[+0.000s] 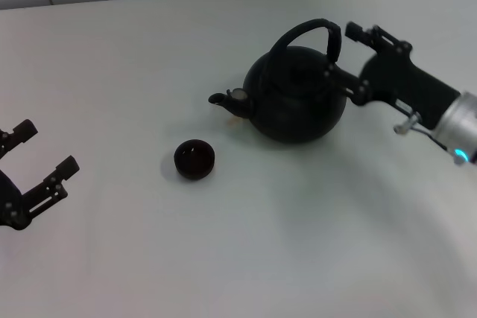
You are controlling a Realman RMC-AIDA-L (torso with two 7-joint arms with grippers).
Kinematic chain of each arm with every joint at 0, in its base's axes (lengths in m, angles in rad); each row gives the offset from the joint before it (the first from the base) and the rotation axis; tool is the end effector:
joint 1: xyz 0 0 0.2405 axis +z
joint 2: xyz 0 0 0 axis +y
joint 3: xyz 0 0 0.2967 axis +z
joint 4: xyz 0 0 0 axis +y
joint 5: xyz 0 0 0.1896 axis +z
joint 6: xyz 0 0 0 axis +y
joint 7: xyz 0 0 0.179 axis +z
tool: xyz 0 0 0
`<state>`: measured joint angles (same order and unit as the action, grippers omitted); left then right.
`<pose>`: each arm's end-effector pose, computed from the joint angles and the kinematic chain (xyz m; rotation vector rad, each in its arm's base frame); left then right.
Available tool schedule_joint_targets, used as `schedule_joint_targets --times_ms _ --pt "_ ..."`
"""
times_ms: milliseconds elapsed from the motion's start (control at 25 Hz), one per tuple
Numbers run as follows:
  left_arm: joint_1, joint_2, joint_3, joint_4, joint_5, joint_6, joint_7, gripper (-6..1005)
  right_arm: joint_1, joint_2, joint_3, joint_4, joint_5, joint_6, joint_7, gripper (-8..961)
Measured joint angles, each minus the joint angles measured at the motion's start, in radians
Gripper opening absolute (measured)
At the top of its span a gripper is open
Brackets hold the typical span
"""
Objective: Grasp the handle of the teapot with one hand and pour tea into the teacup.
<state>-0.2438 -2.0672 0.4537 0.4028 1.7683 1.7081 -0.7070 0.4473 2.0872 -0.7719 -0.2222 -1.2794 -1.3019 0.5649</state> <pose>-0.3316 0.2583 -0.0208 -2.2640 -0.3242 -0.9106 0.3046 0.3553 -0.0524 -2.1091 0.3709 0.7997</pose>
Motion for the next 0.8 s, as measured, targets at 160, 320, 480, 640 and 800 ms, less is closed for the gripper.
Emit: schedule_joint_targets --times_ms 160,320,480,640,800 --pt "-0.003 0.001 -0.004 -0.009 -0.001 -0.004 -0.002 803 -0.086 0.0 0.006 0.006 0.002 -0.079 -0.003 739" --pt "-0.004 0.002 -0.001 -0.023 -0.001 -0.004 0.002 802 -0.196 -0.002 0.057 0.012 0.014 -0.174 -0.029 739" --pt "-0.006 0.003 0.003 -0.025 0.001 0.002 0.001 802 -0.213 -0.004 0.077 0.024 0.015 -0.186 -0.036 739" --pt "-0.006 0.003 0.003 -0.025 0.005 0.003 -0.001 802 -0.21 -0.006 0.078 0.027 0.012 -0.189 -0.034 739" --pt "-0.006 0.003 0.004 -0.027 0.006 0.003 -0.001 802 -0.204 -0.009 0.069 0.021 -0.002 -0.218 0.0 740"
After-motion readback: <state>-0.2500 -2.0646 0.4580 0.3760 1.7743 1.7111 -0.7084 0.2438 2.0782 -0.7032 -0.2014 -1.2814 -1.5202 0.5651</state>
